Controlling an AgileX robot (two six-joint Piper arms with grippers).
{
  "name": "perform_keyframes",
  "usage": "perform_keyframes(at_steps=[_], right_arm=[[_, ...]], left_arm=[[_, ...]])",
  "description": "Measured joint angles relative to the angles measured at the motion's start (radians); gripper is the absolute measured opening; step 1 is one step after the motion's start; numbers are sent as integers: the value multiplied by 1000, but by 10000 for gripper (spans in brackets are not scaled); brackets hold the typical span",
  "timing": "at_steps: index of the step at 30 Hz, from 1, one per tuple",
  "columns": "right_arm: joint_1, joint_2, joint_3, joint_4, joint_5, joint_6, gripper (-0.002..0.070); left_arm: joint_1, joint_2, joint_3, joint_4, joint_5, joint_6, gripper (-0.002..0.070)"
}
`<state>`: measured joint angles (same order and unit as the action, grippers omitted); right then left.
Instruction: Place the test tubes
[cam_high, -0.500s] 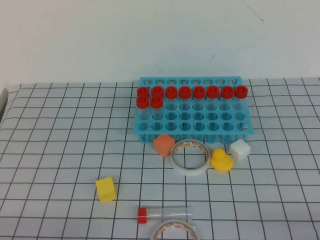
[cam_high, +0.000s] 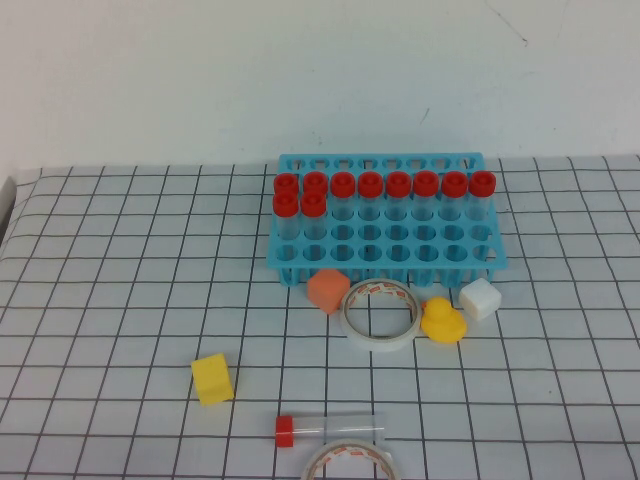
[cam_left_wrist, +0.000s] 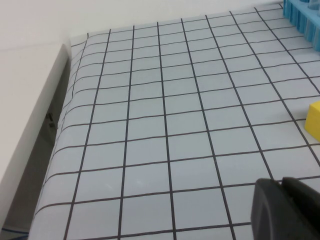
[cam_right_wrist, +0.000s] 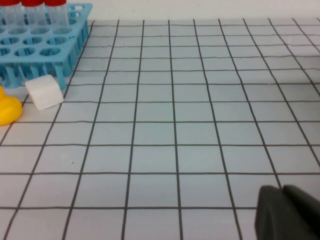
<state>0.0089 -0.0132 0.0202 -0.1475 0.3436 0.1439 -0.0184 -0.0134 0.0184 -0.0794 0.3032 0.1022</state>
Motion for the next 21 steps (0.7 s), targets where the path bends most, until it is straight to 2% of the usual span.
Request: perform_keyframes(at_steps=[21], right_arm=[[0, 0, 0, -33, 0, -11, -1]], left_arm=[[0, 0, 0, 0, 0, 0, -2]])
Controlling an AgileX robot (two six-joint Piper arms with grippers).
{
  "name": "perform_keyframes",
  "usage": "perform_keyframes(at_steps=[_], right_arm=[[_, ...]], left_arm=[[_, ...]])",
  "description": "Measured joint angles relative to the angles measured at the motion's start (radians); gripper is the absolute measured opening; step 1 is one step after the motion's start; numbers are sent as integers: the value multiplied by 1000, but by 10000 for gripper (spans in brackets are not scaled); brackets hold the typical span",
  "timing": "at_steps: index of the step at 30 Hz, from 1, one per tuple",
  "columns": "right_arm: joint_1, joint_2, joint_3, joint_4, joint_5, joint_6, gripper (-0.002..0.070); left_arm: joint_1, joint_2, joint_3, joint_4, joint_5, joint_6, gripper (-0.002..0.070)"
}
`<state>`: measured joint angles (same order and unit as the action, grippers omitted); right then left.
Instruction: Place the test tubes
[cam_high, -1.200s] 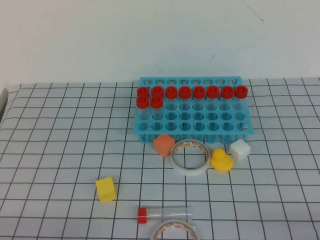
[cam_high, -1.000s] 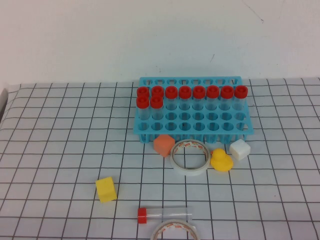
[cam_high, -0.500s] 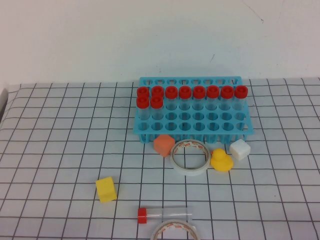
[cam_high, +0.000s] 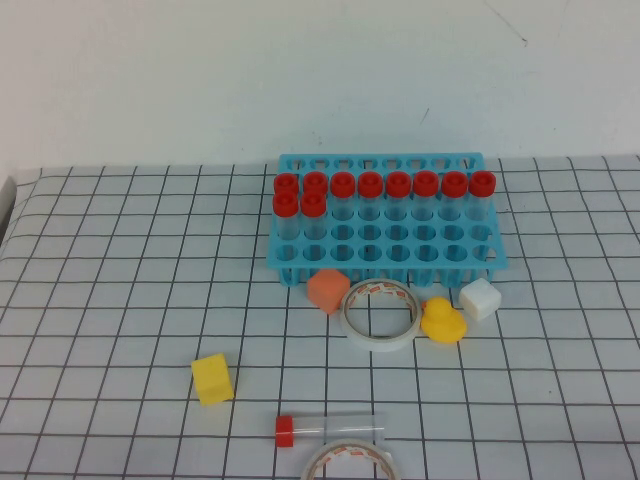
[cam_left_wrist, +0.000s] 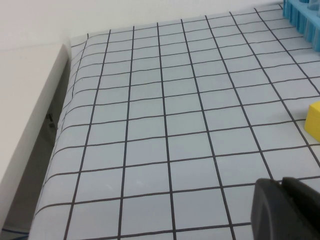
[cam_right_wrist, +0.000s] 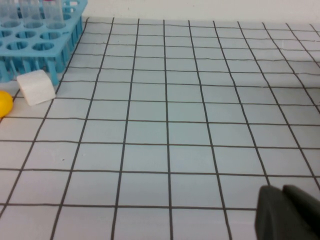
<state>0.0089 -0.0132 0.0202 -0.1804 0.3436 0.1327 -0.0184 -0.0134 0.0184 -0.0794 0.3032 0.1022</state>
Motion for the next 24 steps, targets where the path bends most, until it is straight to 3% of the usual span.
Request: perform_keyframes(at_steps=[6, 10, 17, 24], right_arm=[[0, 0, -2, 53, 0, 0, -1], [0, 0, -2, 229, -2, 0, -1], [0, 0, 7, 897, -1, 76, -1], [0, 0, 7, 1000, -7, 83, -1]], left_arm=[[0, 0, 0, 0, 0, 0, -2], [0, 0, 0, -25, -11, -25, -1], [0, 0, 0, -647, -56, -287, -1], [0, 0, 0, -904, -173, -312, -1]])
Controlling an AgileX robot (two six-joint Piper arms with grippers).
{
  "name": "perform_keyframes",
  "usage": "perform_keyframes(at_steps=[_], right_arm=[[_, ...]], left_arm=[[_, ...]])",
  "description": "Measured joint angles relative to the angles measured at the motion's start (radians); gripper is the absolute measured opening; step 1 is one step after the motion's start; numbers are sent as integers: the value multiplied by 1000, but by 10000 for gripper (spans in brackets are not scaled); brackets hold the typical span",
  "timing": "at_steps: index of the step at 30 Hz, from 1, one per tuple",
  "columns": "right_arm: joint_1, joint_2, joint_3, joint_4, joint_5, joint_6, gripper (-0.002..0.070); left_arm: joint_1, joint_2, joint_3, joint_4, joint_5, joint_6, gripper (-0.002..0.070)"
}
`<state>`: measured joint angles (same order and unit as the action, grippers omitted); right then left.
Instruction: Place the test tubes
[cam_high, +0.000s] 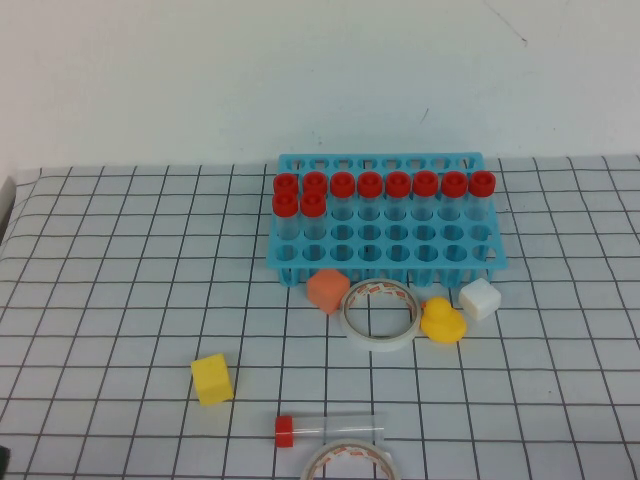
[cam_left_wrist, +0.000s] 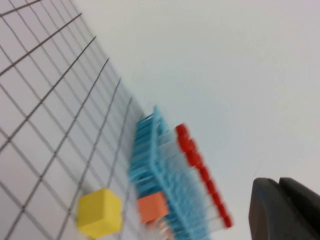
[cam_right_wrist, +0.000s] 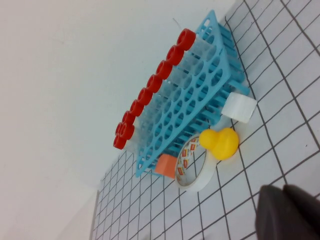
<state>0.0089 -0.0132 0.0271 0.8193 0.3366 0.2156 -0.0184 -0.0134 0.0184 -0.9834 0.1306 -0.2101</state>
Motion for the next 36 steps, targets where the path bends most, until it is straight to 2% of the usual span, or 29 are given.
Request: perform_keyframes(at_steps=[3, 6, 9, 12, 15, 21, 23, 26, 29, 33, 36], right_arm=[[0, 0, 0, 4, 0, 0, -1], [0, 0, 0, 9, 24, -5, -1], [0, 0, 0, 9, 51, -57, -1], [0, 0, 0, 9, 60, -118, -1], [0, 0, 0, 9, 62, -164, -1], [0, 0, 0, 9, 18, -274, -1], [0, 0, 0, 9, -12, -286, -1], [0, 0, 0, 9, -36, -293, -1], [0, 0, 0, 9, -39, -293, -1], [0, 0, 0, 9, -39, -297, -1], [0, 0, 0, 9, -37, -302, -1]], left_arm=[[0, 0, 0, -88, -46, -3, -1], [0, 0, 0, -119, -75, 5, -1], [0, 0, 0, -125, -66, 79, -1], [0, 0, 0, -120, 28, 227, -1], [0, 29, -60, -56, 238, 410, -1], [0, 324, -394, 243, 518, 562, -1], [0, 447, -517, 317, 626, 654, -1], [0, 604, -661, 357, 762, 813, -1], [-12, 745, -771, 364, 812, 907, -1], [-79, 886, -866, 378, 858, 976, -1], [-215, 1027, -943, 461, 872, 984, -1]])
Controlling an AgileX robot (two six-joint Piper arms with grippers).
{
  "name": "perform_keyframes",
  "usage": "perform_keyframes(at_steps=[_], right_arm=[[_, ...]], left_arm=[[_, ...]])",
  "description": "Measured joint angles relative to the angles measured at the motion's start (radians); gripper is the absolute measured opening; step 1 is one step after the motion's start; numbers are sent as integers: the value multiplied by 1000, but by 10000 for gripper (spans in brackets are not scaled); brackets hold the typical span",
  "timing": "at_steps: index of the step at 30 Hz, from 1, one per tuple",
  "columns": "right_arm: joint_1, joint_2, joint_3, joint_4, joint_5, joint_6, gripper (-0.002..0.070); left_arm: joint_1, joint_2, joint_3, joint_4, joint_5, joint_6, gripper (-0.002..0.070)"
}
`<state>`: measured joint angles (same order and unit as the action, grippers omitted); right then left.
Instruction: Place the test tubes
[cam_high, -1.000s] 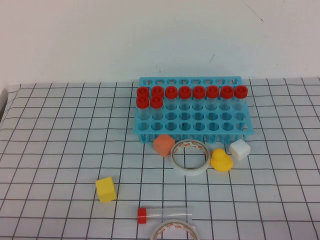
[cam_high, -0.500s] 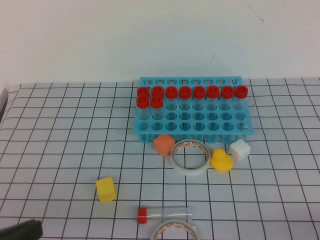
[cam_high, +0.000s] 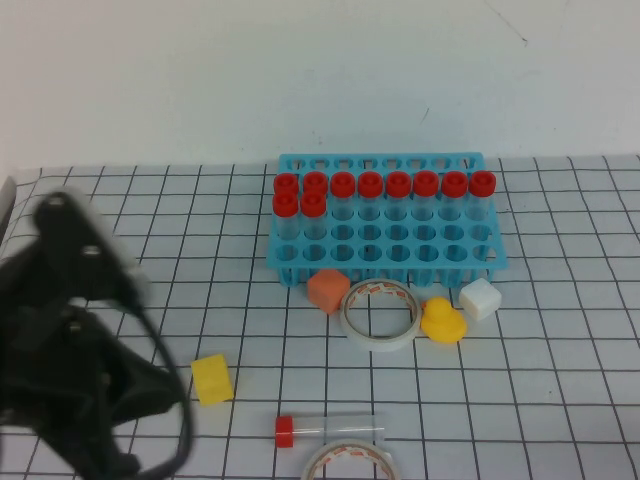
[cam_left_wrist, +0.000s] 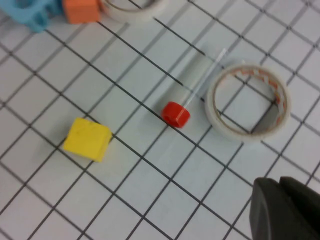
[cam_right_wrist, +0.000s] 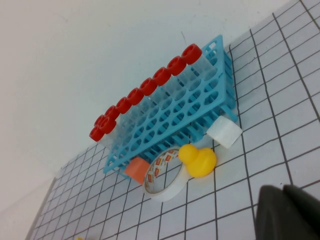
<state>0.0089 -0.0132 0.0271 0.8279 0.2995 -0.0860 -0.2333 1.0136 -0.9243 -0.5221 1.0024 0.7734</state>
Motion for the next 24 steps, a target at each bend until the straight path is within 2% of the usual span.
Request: perform_keyframes(at_steps=[7, 10, 14, 20, 24], right_arm=[[0, 0, 0, 0, 15, 0, -1], [0, 0, 0, 0, 19, -2, -1], [0, 0, 0, 0, 19, -13, -1], [0, 0, 0, 0, 19, -31, -1], [0, 0, 0, 0, 19, -38, -1]], left_arm=[[-274, 209, -79, 188, -52, -149, -1], [-354, 294, -116, 224, -97, -219, -1], [-402, 417, -195, 232, -138, -294, -1], [-404, 599, -326, 233, -158, -472, -1], [-425, 693, -351, 257, -156, -506, -1]])
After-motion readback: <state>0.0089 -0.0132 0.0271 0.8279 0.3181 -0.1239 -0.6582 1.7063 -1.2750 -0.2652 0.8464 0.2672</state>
